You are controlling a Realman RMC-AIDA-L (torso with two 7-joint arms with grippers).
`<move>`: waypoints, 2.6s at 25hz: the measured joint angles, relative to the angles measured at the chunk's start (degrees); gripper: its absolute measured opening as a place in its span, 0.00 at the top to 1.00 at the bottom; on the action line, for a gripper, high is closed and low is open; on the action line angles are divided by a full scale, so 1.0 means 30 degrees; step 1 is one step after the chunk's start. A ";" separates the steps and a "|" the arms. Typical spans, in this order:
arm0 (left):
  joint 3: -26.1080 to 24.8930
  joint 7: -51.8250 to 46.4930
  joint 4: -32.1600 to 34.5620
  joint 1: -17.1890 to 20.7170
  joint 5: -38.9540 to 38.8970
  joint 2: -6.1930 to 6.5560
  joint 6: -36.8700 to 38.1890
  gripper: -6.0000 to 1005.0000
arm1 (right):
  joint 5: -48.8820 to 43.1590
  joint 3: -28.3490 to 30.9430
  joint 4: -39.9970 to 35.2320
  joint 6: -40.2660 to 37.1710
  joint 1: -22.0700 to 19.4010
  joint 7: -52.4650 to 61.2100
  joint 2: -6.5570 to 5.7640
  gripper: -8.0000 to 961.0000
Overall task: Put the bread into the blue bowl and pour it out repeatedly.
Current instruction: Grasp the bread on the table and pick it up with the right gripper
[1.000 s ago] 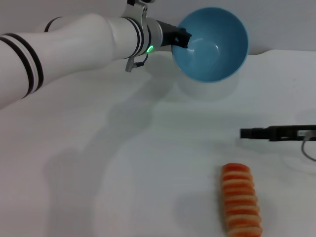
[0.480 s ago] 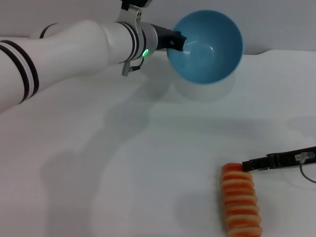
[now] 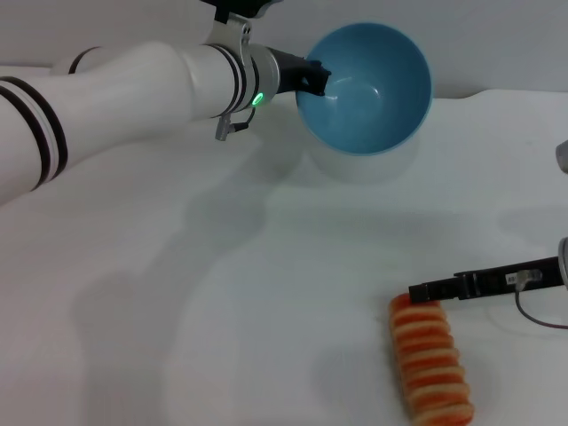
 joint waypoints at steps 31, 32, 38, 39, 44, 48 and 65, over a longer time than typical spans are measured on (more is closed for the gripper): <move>0.0085 0.0001 0.0262 0.0375 0.0001 -0.0010 -0.0170 1.00 | -0.0018 -0.1376 0.1574 0.0070 0.0817 0.0488 -0.0084 0.40; 0.0085 0.0001 0.0270 0.0381 0.0001 -0.0011 -0.0172 1.00 | -0.0016 -0.1377 0.1639 0.0082 0.0885 0.0488 -0.0081 0.40; 0.0081 0.0001 0.0353 0.0513 0.0001 -0.0024 -0.0184 1.00 | -0.0005 -0.1374 0.2443 0.0517 0.1441 0.0370 -0.0100 0.40; 0.0070 0.0001 0.0360 0.0548 0.0001 -0.0026 -0.0190 1.00 | -0.0005 -0.1374 0.2443 0.0517 0.1441 0.0370 -0.0100 0.40; 0.0044 0.0001 0.0497 0.0592 -0.0154 -0.0029 -0.0241 1.00 | -0.0010 -0.1580 0.2647 0.0508 0.1655 0.0381 -0.0085 0.41; 0.0065 0.0001 0.0635 0.0600 -0.0241 -0.0029 -0.0242 1.00 | -0.0014 -0.1993 0.2936 0.0521 0.1918 0.0368 -0.0068 0.44; 0.0065 0.0001 0.0849 0.0781 -0.0293 -0.0029 -0.0236 1.00 | 0.1678 -0.2803 0.2088 0.0644 0.1226 -0.2048 0.0002 0.69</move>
